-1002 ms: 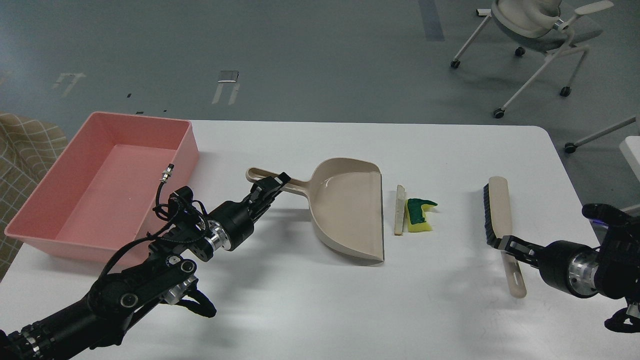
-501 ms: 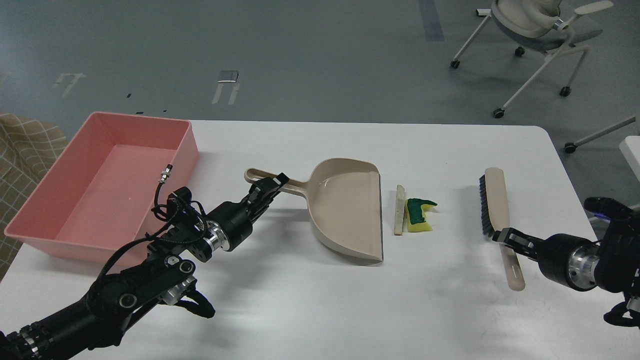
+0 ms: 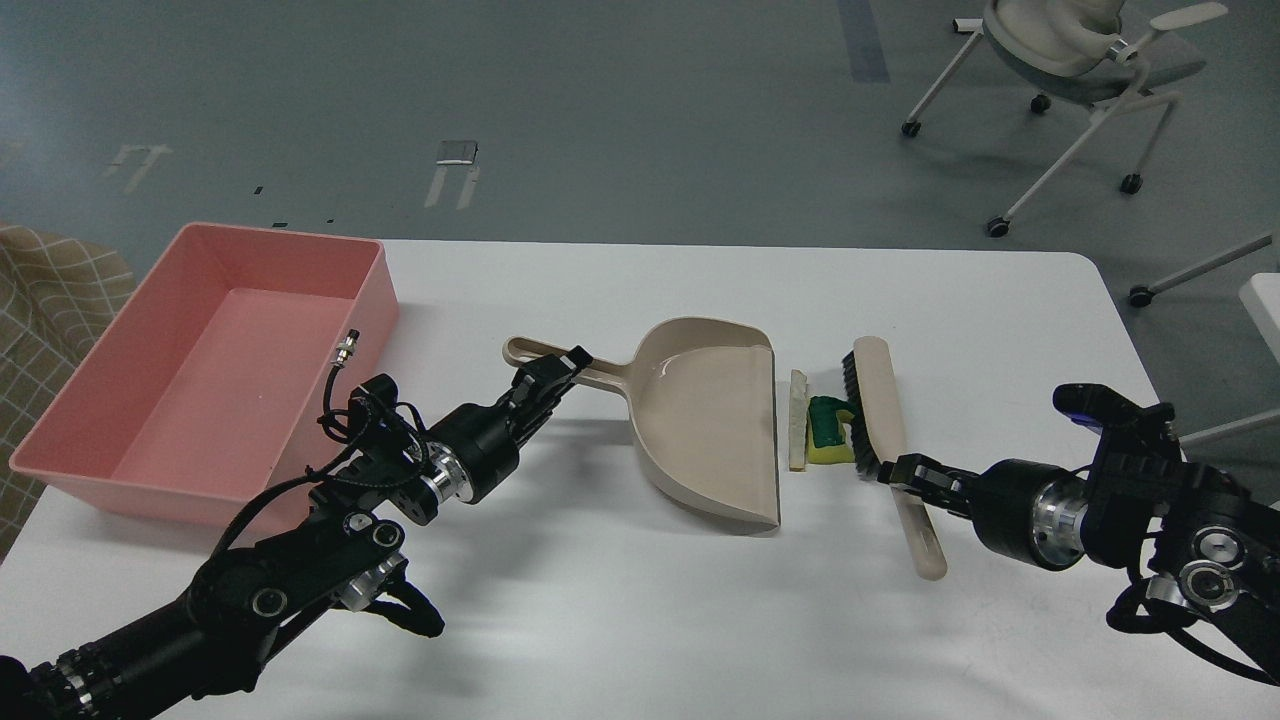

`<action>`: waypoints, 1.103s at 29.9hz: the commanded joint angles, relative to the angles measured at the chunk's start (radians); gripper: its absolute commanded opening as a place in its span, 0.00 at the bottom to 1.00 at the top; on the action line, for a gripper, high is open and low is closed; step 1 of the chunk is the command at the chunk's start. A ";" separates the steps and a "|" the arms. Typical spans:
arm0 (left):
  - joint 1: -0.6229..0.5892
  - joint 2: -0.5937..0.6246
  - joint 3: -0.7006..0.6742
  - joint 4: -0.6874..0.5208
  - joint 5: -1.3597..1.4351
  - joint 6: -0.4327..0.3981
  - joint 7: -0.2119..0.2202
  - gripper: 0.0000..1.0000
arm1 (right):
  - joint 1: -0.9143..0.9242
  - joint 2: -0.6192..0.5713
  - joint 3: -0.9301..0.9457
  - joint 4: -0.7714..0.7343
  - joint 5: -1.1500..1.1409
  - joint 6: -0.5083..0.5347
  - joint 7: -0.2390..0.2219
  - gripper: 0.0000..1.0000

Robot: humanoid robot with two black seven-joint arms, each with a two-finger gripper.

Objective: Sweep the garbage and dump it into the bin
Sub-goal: 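Sweep the sponge and stick into the dustpan with the brush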

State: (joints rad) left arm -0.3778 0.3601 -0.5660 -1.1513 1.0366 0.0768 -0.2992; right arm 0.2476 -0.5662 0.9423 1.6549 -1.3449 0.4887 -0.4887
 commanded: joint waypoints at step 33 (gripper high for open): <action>0.000 0.011 -0.020 0.001 -0.016 -0.002 -0.038 0.06 | 0.070 -0.053 0.081 0.013 0.131 0.000 0.000 0.09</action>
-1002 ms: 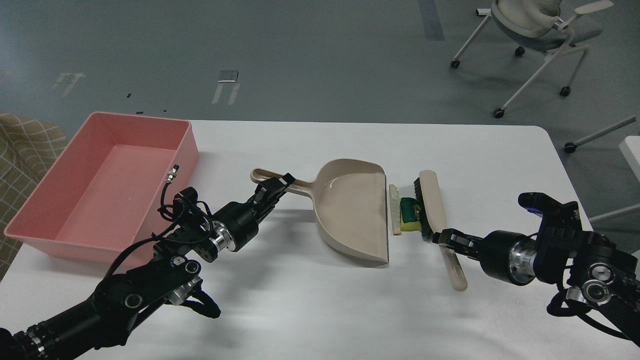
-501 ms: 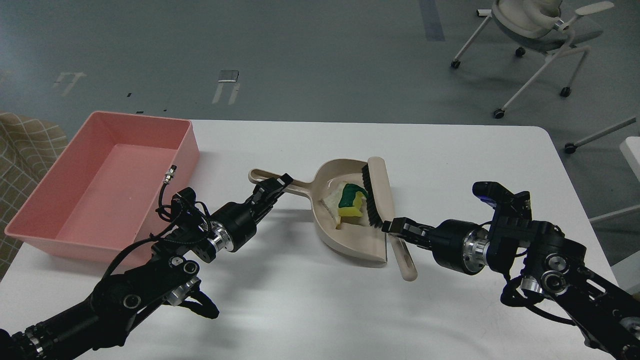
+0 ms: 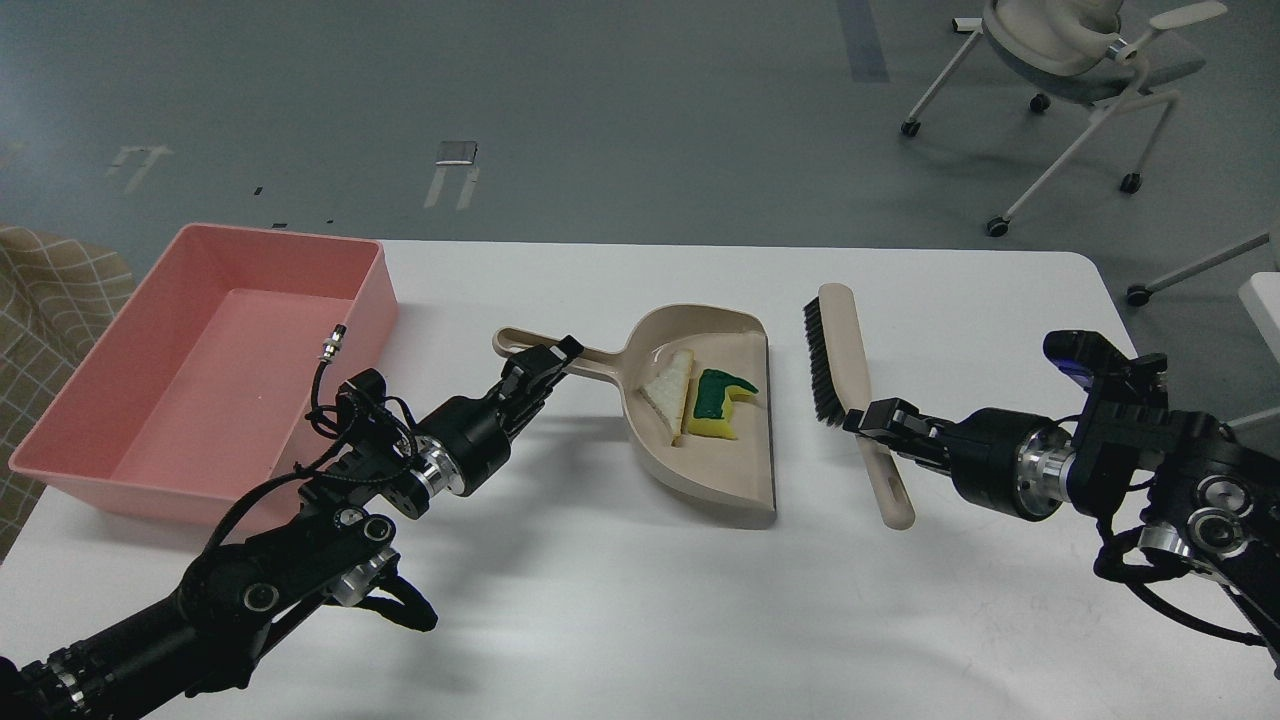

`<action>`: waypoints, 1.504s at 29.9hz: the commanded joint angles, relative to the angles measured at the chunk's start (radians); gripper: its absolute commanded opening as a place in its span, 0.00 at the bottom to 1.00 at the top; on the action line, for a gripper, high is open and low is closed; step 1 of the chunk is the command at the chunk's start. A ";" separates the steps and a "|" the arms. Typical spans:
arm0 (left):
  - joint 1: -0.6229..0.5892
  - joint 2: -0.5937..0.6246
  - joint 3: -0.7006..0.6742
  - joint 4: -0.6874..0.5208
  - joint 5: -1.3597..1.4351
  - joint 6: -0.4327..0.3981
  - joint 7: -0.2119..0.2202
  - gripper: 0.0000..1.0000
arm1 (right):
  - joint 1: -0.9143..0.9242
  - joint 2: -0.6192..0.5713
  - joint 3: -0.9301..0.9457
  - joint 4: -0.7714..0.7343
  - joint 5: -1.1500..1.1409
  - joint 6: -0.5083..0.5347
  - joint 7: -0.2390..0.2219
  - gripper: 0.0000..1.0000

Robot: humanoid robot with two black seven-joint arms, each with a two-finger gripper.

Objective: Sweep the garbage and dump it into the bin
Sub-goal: 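Sweep the sponge and stick into the dustpan with the brush, then move the brush away and release it on the table with the right gripper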

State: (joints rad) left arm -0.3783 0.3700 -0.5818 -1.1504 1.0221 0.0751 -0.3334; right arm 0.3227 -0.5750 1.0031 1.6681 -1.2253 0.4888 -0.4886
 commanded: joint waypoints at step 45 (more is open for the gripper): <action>0.003 -0.003 -0.009 -0.002 -0.004 0.002 -0.010 0.06 | -0.180 -0.367 0.046 -0.062 0.079 0.000 0.082 0.10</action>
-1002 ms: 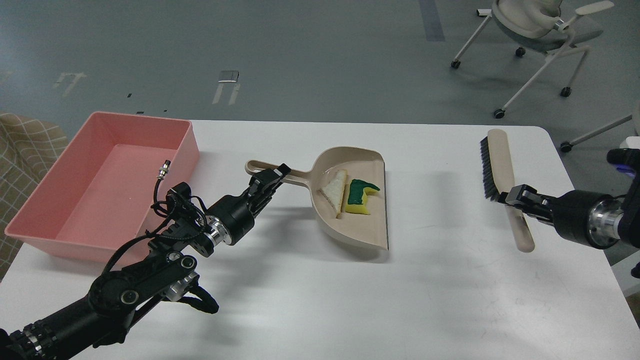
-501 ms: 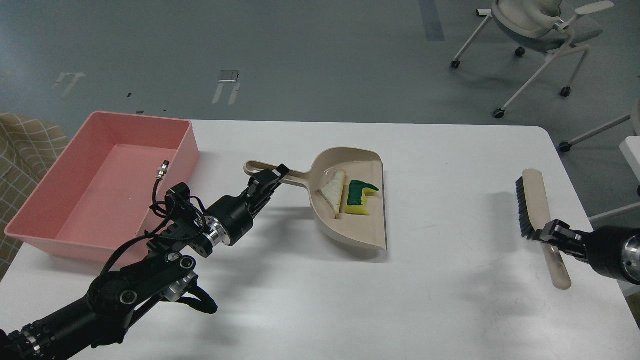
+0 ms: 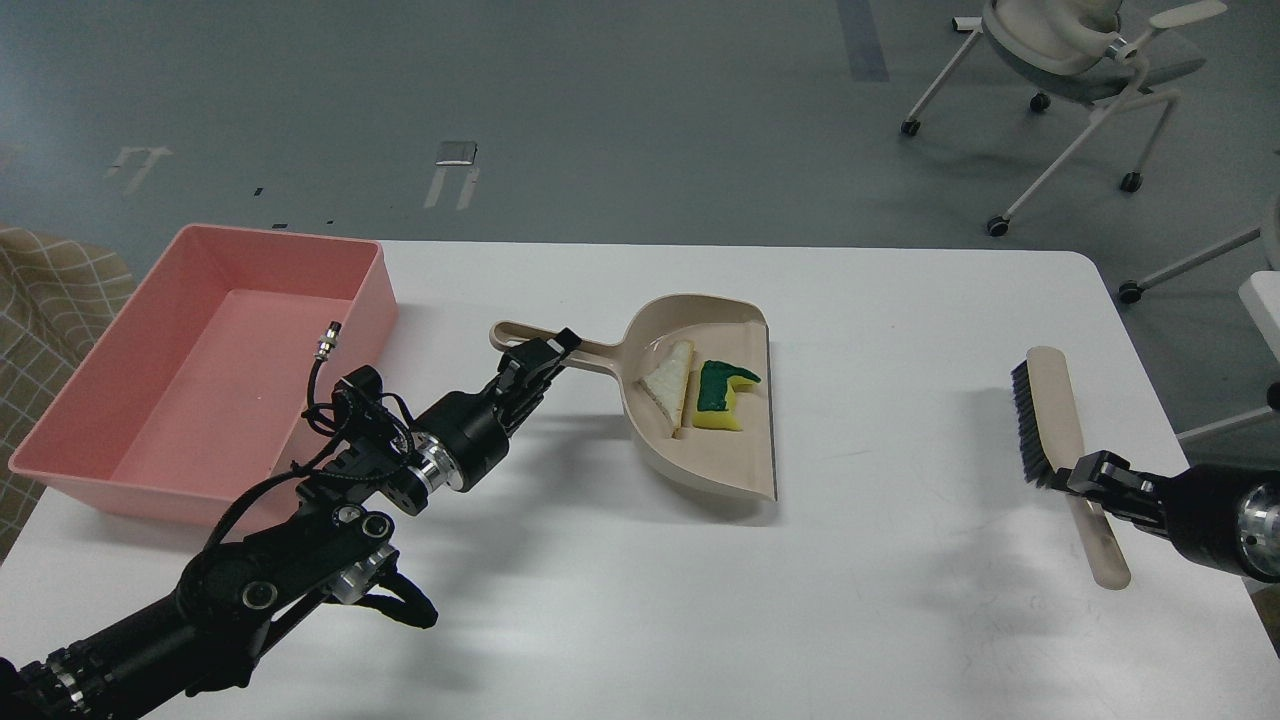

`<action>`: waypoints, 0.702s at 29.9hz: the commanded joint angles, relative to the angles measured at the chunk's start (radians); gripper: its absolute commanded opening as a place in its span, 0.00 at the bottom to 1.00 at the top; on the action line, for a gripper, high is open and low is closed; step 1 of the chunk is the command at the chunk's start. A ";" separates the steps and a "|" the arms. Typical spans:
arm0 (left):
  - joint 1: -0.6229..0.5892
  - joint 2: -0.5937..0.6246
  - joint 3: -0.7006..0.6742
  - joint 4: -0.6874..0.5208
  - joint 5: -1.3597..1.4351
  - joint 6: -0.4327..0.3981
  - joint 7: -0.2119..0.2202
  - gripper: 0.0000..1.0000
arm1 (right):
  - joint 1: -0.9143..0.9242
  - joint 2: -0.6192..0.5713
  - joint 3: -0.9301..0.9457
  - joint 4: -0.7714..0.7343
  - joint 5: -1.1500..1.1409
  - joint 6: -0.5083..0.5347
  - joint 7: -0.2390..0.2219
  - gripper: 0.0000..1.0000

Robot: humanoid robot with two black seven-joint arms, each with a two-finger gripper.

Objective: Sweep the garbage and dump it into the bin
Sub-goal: 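Move the brush away and release it on the table with the right gripper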

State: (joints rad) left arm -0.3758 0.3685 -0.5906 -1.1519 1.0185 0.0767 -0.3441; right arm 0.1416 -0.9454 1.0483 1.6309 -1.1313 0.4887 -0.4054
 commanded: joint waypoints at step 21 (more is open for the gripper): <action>0.000 -0.011 0.003 0.003 0.002 0.001 0.000 0.06 | 0.006 0.027 0.009 -0.065 -0.013 0.000 -0.001 0.37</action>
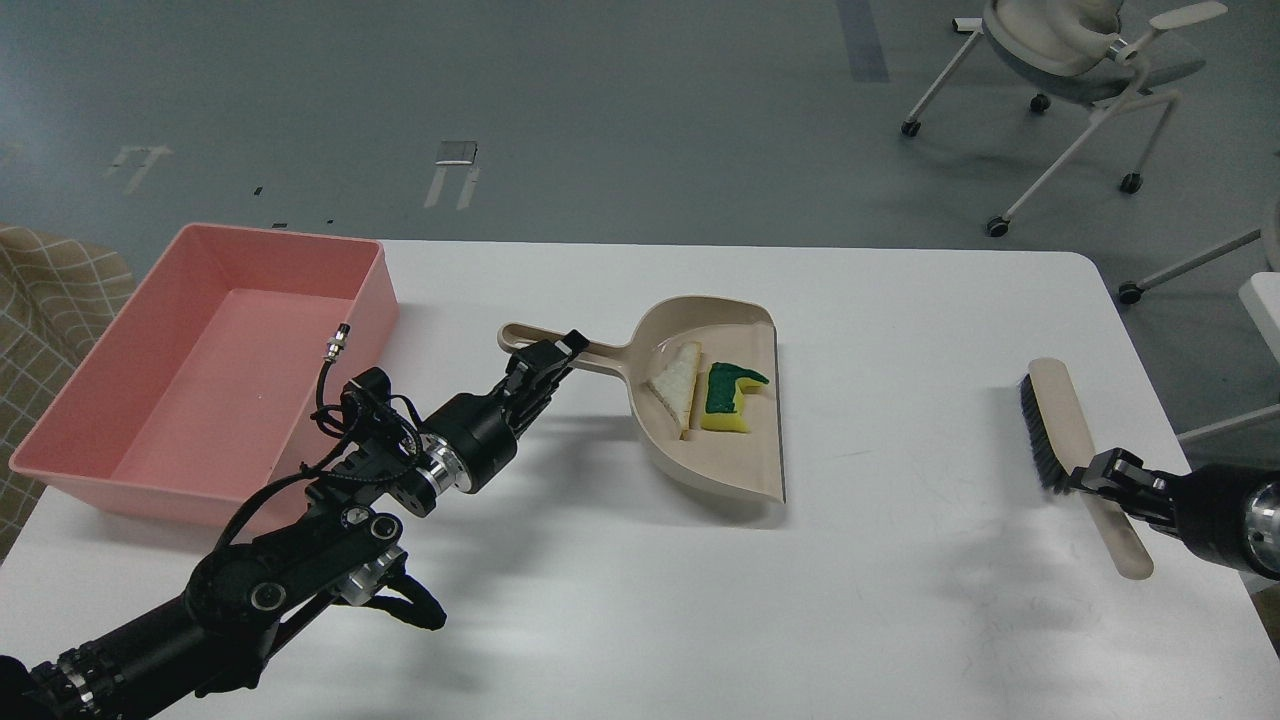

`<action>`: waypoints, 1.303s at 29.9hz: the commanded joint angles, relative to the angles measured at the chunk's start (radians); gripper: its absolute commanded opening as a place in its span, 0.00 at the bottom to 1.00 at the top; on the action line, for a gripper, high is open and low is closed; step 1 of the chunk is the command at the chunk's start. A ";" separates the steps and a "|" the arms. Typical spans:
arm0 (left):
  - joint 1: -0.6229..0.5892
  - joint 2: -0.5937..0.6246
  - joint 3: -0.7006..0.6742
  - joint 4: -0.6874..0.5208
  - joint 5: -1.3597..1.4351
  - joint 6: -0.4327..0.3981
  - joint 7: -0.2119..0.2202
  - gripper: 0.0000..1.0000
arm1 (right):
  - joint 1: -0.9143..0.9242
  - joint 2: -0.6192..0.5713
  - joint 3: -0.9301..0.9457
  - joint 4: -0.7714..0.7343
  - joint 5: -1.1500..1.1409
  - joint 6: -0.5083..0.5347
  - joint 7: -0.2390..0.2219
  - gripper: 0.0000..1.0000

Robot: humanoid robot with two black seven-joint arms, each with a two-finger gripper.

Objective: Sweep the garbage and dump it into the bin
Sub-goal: 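Move the brush away and release it on the table with the right gripper, then lift the dustpan with the left gripper and tip it over the pink bin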

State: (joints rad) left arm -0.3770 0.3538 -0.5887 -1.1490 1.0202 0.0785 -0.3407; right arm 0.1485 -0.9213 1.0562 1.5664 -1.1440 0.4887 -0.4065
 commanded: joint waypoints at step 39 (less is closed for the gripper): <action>0.001 0.043 -0.040 -0.006 -0.048 -0.003 -0.006 0.07 | 0.077 0.507 0.648 -0.005 0.075 0.000 -0.006 0.98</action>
State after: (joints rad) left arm -0.3778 0.3947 -0.6073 -1.1542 0.9974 0.0773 -0.3468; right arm 0.2080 -0.5230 1.6613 1.5632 -1.0706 0.4885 -0.4128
